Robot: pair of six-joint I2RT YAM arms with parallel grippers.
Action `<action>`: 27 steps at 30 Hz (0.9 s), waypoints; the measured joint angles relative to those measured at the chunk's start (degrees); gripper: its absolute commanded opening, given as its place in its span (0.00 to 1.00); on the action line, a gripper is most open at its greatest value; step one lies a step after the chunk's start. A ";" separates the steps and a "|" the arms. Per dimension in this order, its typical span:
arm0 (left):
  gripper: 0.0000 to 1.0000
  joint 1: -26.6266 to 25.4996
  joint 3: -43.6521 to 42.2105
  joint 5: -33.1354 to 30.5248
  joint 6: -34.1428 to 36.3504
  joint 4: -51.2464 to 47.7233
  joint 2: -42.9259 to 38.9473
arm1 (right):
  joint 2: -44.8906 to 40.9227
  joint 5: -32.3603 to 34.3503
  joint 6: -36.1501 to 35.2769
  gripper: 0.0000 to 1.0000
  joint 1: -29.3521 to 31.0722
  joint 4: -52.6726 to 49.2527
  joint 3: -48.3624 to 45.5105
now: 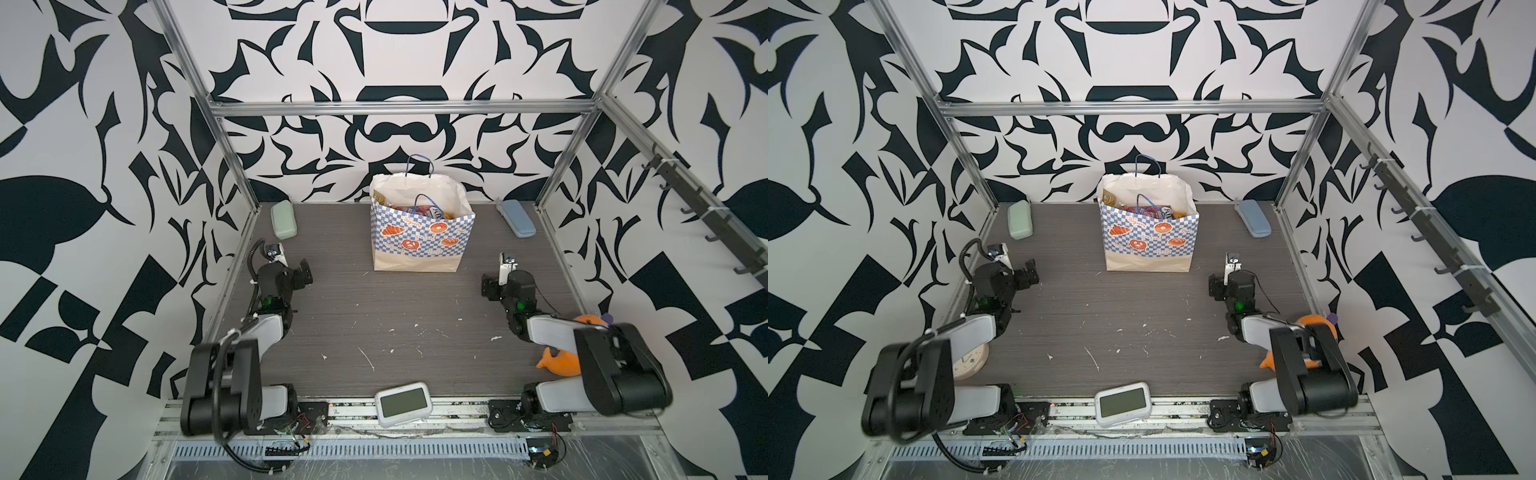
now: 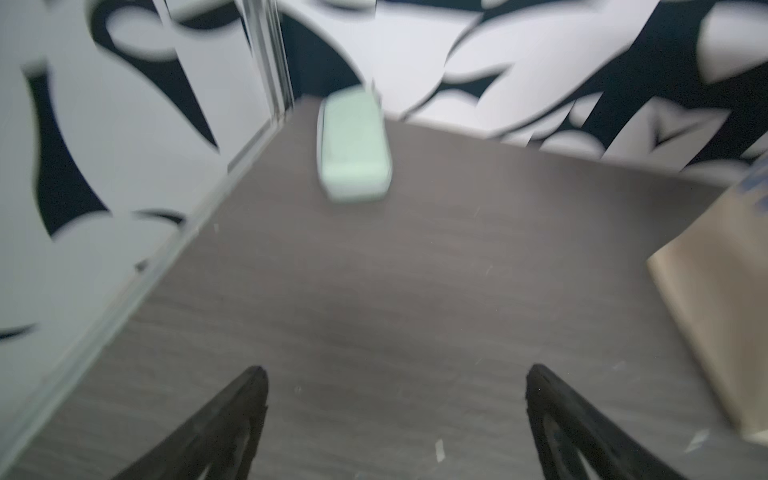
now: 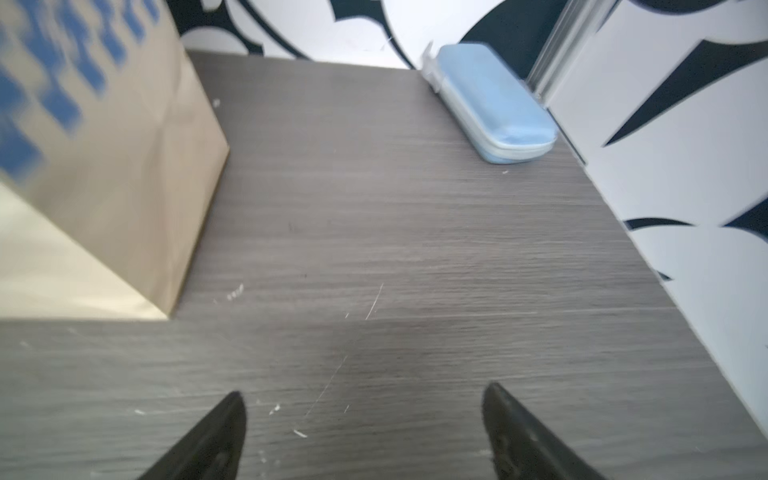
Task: Take the snacks out of the paper bag
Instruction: 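Raise both arms and move both grippers above the checkered paper bag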
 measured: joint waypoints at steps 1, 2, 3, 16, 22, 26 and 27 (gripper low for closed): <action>0.93 -1.22 2.21 -0.55 -1.03 -2.86 -3.89 | -3.21 -1.03 1.40 0.74 0.02 -3.06 1.88; 0.88 -2.54 4.79 -1.25 -1.88 -5.60 -7.23 | -6.67 -2.32 2.43 0.72 0.07 -5.75 3.74; 0.87 -4.55 8.24 -2.25 -2.56 -8.90 -10.23 | -10.01 -3.67 3.56 0.68 0.11 -8.44 5.68; 0.92 -16.98 51.69 4.81 -4.26 -41.31 6.43 | -2.80 -14.23 12.87 0.62 1.46 -49.07 53.83; 0.91 -17.92 72.39 13.86 2.21 -55.32 24.48 | 11.02 -17.99 13.62 0.62 4.04 -61.05 69.53; 0.91 -19.34 83.47 18.27 6.32 -61.18 32.26 | 17.66 -18.14 13.60 0.62 6.64 -65.92 74.31; 0.89 -19.74 86.86 19.02 7.32 -62.55 34.40 | 18.99 -18.18 13.57 0.61 7.08 -66.49 74.95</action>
